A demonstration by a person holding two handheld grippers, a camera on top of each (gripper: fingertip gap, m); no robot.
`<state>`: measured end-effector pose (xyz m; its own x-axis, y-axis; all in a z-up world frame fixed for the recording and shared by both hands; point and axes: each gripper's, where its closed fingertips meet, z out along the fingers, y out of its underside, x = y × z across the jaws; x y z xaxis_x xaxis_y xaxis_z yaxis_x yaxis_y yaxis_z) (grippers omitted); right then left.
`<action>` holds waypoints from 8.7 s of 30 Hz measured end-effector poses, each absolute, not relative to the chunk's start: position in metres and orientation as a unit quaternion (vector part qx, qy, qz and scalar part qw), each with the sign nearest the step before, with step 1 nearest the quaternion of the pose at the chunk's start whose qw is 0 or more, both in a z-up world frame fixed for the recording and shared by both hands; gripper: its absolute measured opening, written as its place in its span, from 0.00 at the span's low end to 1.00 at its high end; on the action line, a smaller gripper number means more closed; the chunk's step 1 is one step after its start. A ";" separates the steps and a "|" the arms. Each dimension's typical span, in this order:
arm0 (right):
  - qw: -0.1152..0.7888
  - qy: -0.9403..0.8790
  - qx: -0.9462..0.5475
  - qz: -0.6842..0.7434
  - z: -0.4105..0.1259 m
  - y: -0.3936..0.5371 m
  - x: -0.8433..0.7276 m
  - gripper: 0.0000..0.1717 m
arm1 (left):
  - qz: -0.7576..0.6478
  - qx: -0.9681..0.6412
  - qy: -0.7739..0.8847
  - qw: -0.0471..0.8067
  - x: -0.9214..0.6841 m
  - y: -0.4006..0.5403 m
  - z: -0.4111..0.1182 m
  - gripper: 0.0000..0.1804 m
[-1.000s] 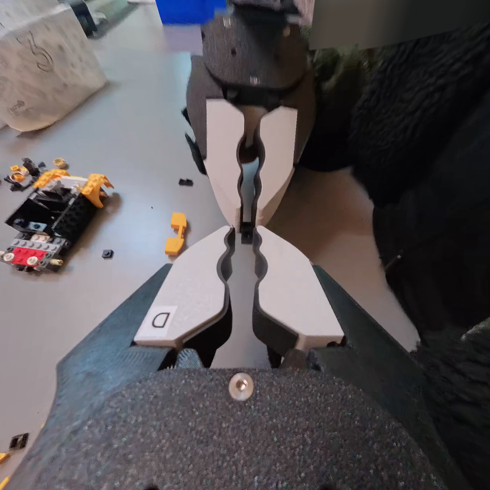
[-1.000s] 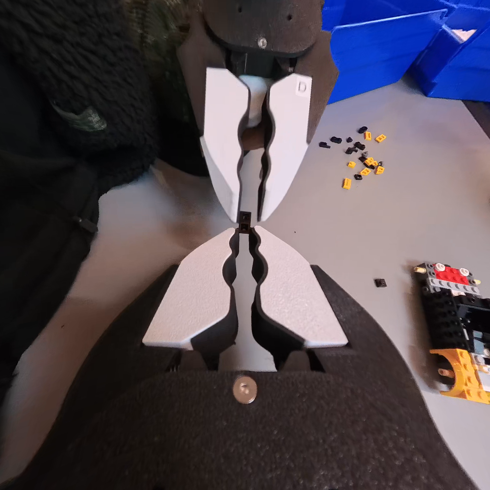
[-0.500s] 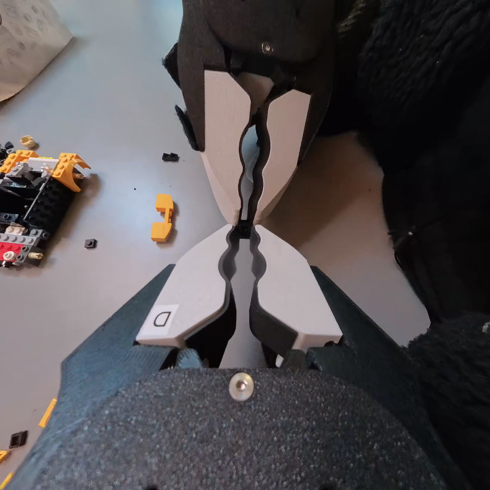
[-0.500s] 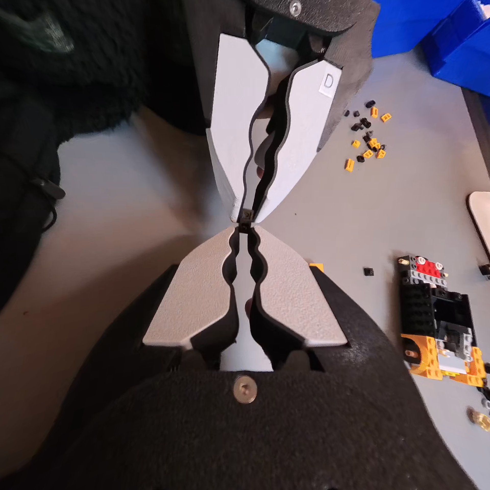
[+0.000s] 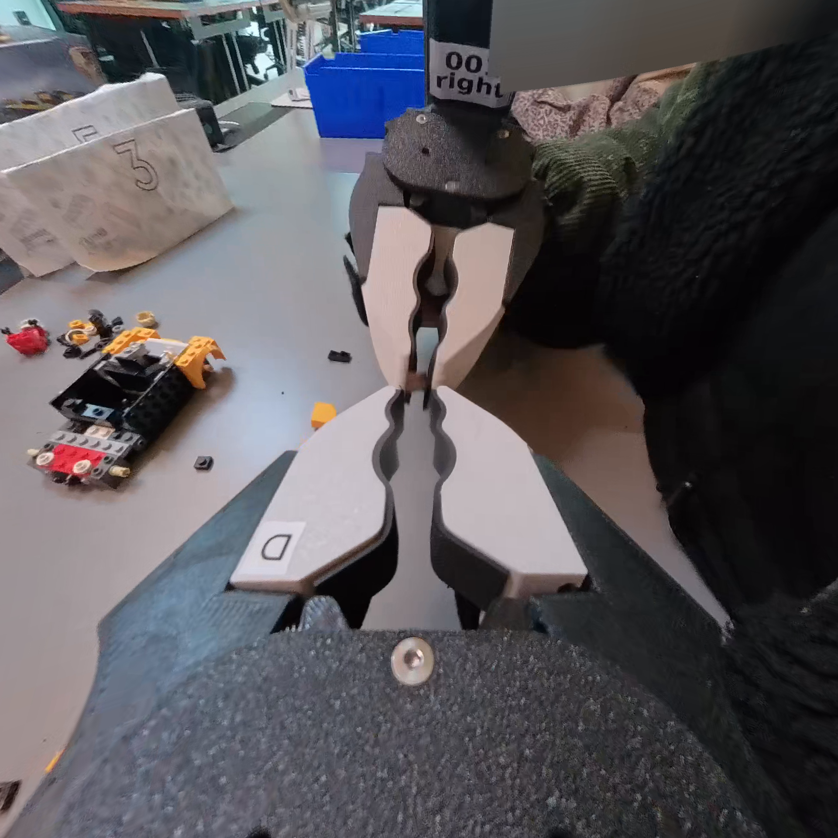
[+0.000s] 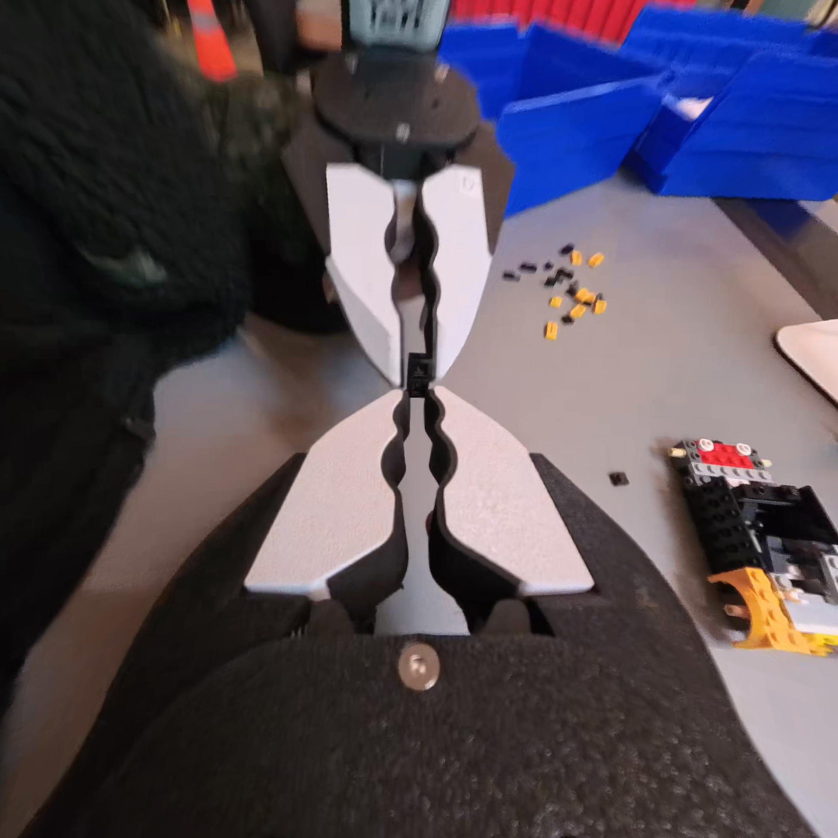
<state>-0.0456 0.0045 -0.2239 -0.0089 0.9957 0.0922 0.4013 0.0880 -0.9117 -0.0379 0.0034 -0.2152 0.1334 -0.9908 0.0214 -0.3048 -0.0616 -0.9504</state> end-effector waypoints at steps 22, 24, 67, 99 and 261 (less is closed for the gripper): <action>0.414 -0.521 -0.560 0.492 -0.189 0.009 -0.043 0.10 | -0.450 -0.607 0.480 0.445 -0.042 0.004 -0.191 0.04; 0.412 -0.529 -0.555 0.492 -0.188 0.007 -0.043 0.10 | -0.441 -0.605 0.491 0.445 -0.041 0.002 -0.194 0.04; 0.391 -0.509 -0.532 0.552 -0.177 -0.003 -0.045 0.04 | -0.439 -0.606 0.504 0.432 -0.038 -0.005 -0.192 0.04; 0.498 -0.649 -0.464 0.339 -0.185 -0.005 -0.046 0.03 | -0.674 -0.634 0.331 0.188 -0.035 -0.017 -0.192 0.04; 0.440 -0.382 -0.609 0.538 -0.180 0.059 -0.018 0.12 | -0.106 -0.913 0.306 0.248 -0.251 0.026 -0.267 0.04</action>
<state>-0.0182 0.0591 -0.1803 0.1296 0.9389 -0.3189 -0.0064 -0.3208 -0.9471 -0.2510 0.0262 -0.2668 0.7900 -0.6117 0.0414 -0.5066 -0.6892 -0.5181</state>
